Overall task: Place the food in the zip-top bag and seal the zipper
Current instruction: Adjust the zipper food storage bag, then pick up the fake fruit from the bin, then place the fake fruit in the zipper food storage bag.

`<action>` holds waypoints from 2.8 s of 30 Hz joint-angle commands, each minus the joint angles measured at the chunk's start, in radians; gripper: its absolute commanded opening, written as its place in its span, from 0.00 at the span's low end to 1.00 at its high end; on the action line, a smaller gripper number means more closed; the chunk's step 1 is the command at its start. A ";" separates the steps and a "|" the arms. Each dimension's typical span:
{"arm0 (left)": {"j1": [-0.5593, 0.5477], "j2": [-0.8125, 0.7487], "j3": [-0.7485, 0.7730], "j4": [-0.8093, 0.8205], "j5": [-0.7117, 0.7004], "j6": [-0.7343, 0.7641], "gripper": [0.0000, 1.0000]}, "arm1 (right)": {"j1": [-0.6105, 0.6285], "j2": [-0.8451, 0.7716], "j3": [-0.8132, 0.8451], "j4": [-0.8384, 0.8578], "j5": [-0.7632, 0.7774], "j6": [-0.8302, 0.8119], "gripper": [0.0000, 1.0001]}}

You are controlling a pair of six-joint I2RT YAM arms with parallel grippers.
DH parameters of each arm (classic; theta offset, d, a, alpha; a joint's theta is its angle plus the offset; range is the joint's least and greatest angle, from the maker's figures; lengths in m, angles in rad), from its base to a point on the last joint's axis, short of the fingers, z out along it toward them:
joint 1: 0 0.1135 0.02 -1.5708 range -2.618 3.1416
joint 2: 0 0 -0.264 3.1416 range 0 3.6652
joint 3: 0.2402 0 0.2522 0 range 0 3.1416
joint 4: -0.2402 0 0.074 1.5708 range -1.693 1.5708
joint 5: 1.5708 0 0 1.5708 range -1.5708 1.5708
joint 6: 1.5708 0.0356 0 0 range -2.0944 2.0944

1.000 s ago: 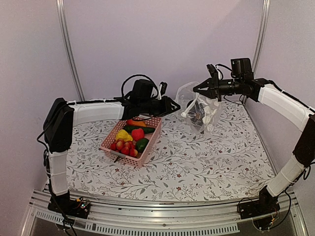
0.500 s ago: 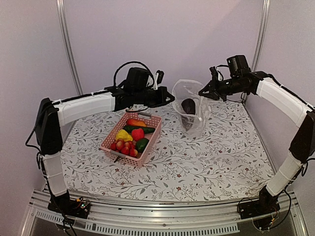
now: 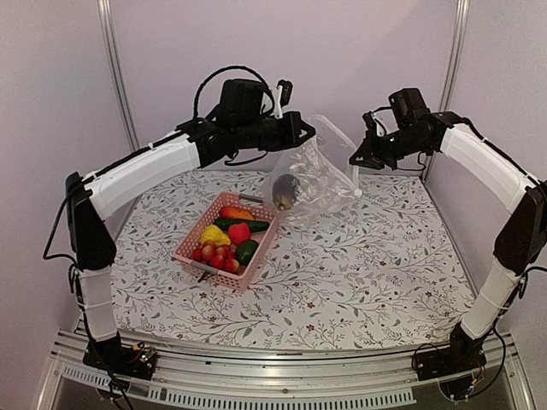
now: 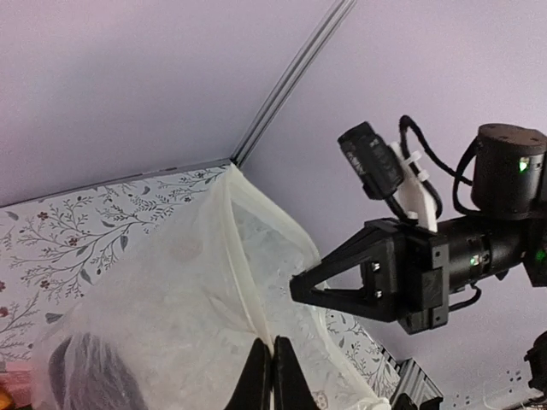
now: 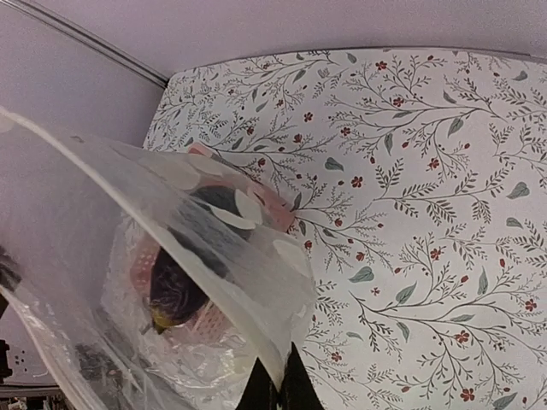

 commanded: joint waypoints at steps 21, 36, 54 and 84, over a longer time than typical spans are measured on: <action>0.158 -0.224 -0.545 -0.522 -0.212 0.077 0.84 | -0.002 0.007 -0.187 0.108 -0.037 -0.073 0.00; 0.231 0.111 -0.357 -0.498 -0.110 -0.196 0.76 | 0.004 -0.015 -0.190 0.111 -0.071 -0.061 0.00; 0.230 -0.066 -0.325 -0.466 -0.106 -0.124 0.34 | 0.011 -0.073 -0.201 0.079 -0.070 -0.063 0.00; 0.006 -0.124 -0.174 -0.124 -0.034 0.202 1.00 | 0.016 -0.051 -0.155 0.140 -0.224 0.025 0.00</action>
